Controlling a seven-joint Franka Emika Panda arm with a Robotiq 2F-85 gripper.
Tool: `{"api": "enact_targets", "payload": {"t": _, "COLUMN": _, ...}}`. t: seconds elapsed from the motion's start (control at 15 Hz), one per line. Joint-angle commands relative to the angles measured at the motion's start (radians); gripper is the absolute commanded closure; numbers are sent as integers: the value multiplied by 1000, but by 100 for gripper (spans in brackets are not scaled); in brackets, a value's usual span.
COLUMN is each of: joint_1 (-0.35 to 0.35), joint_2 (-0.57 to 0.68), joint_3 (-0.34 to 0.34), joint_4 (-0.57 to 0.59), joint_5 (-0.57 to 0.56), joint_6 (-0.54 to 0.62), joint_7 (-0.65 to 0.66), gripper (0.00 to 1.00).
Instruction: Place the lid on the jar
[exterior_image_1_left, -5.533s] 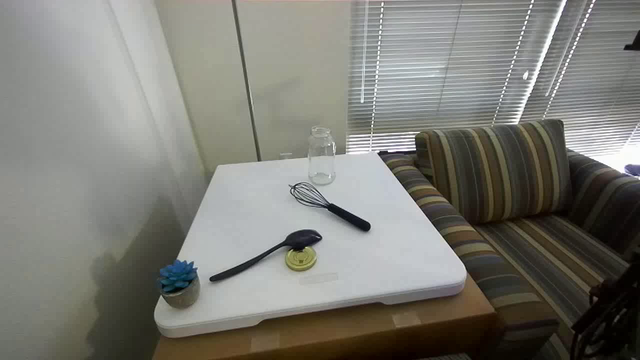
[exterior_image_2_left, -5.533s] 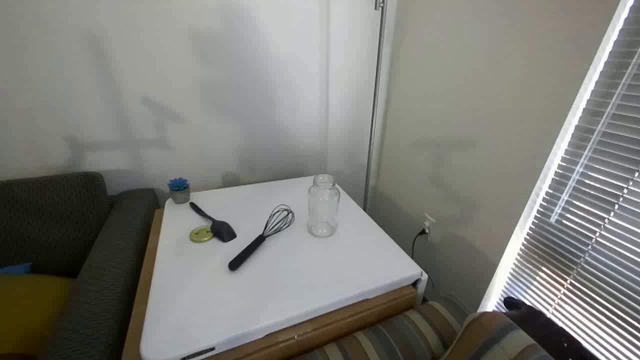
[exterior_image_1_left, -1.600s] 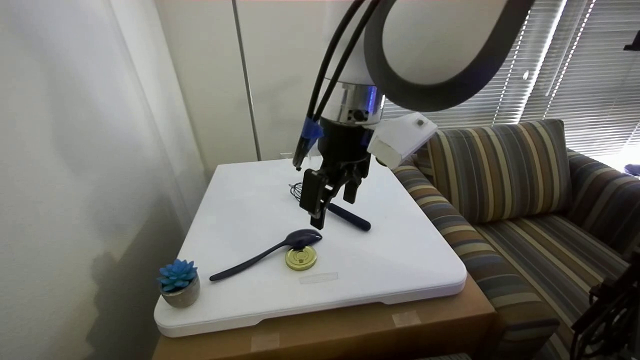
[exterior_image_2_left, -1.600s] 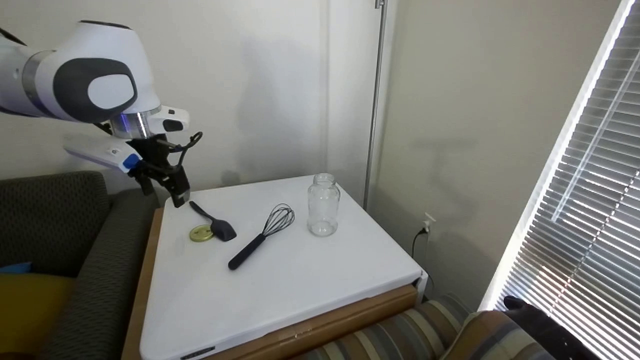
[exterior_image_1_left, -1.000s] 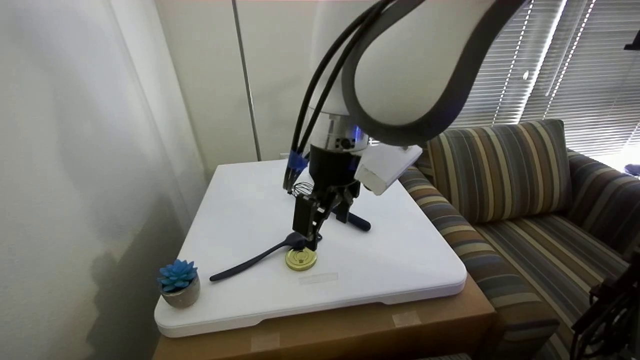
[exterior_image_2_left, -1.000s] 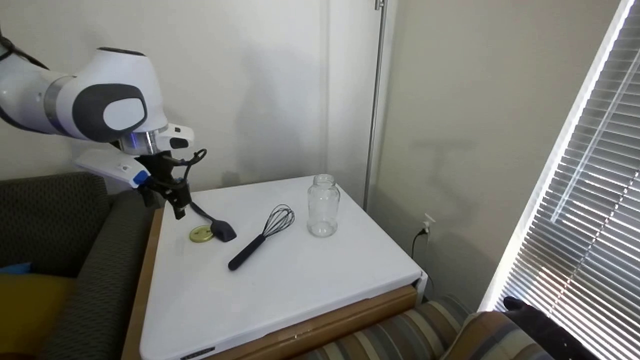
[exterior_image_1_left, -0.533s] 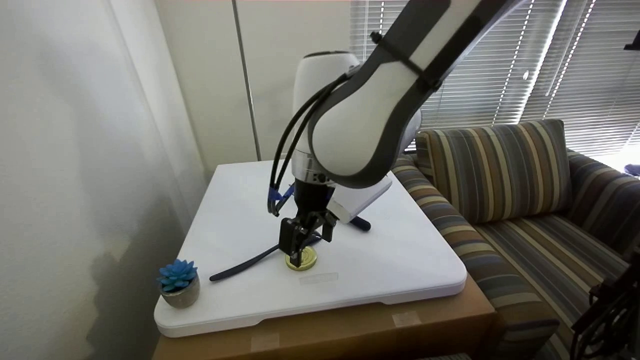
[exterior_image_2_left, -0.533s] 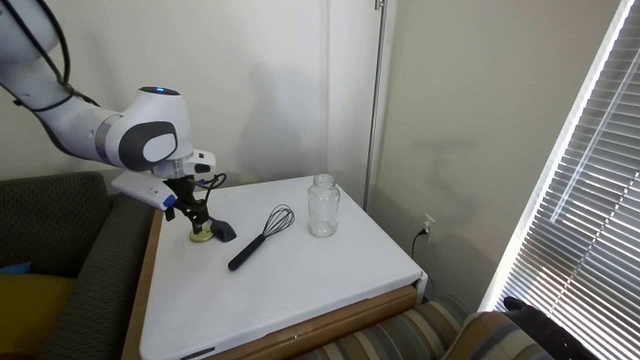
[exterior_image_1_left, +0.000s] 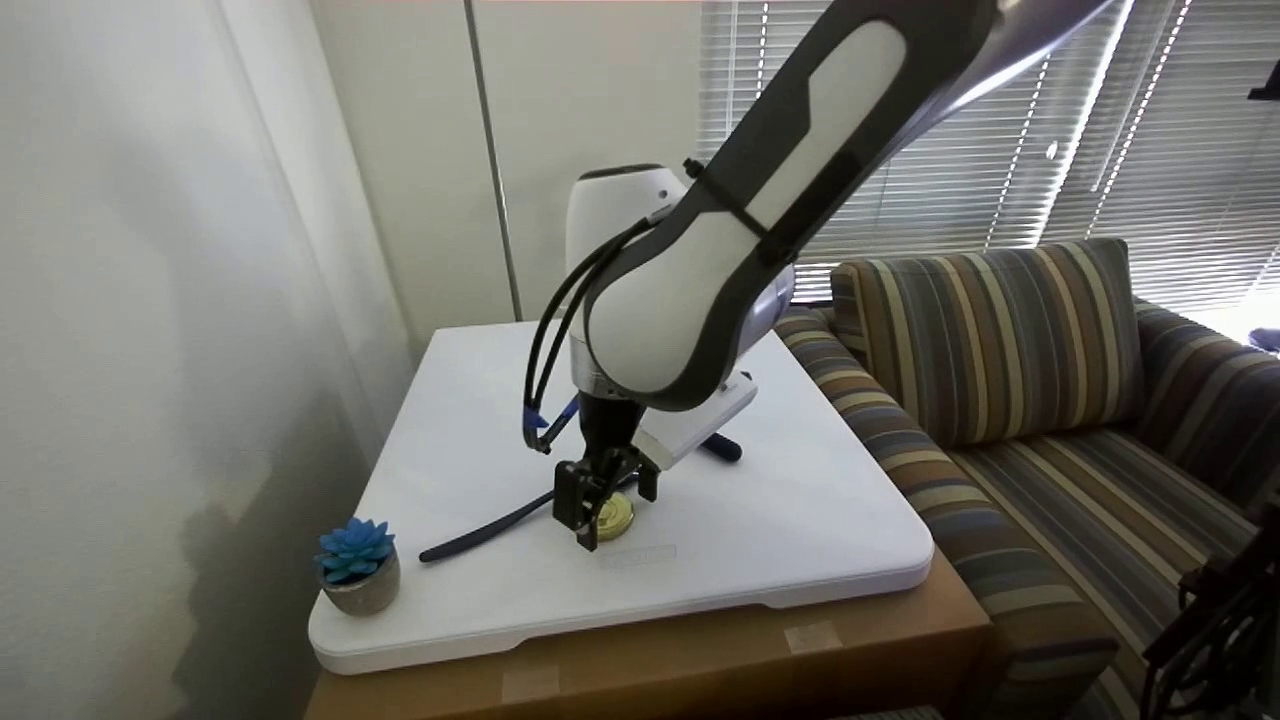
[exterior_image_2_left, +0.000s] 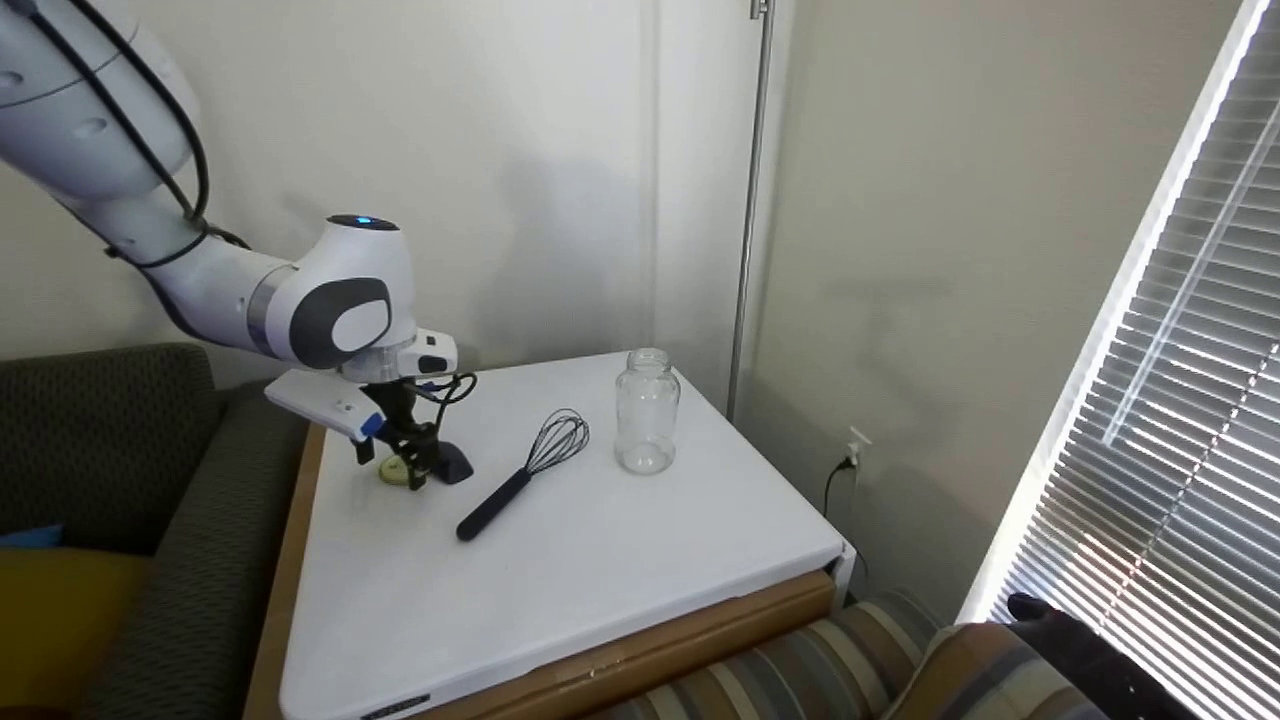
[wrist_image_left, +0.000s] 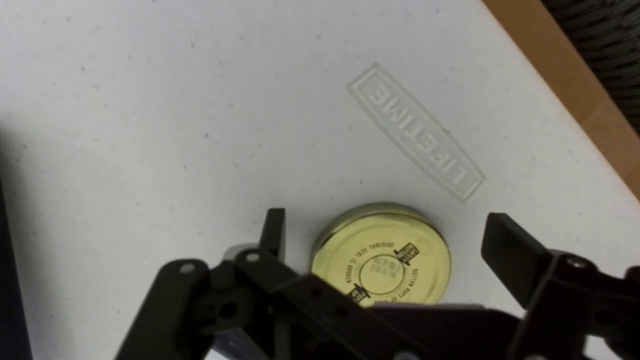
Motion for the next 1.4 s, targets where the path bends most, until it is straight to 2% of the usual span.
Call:
{"api": "enact_targets", "payload": {"t": 0.0, "joint_1": 25, "joint_2": 48, "joint_3": -28, "joint_4": 84, "joint_5": 0, "joint_6": -36, "joint_7": 12, "gripper": 0}}
{"api": "enact_targets", "payload": {"t": 0.67, "joint_1": 99, "joint_2": 121, "joint_3": -105, "joint_4": 231, "joint_5": -44, "joint_6": -121, "joint_7": 64, "gripper": 0}}
{"api": "enact_targets", "payload": {"t": 0.73, "joint_1": 102, "joint_2": 126, "joint_3": -106, "joint_4": 242, "joint_5": -45, "joint_6": -135, "joint_7": 64, "gripper": 19}}
{"api": "enact_targets", "payload": {"t": 1.0, "joint_1": 96, "joint_2": 120, "joint_3": -91, "joint_4": 268, "joint_5": -36, "joint_6": -240, "joint_7": 52, "gripper": 48}}
{"api": "enact_targets", "payload": {"t": 1.07, "joint_1": 93, "joint_2": 121, "joint_3": -88, "joint_4": 274, "joint_5": -32, "joint_6": -260, "joint_7": 54, "gripper": 53}}
{"api": "enact_targets", "payload": {"t": 1.33, "joint_1": 93, "joint_2": 110, "joint_3": -86, "joint_4": 269, "joint_5": -33, "joint_6": -296, "joint_7": 57, "gripper": 53}}
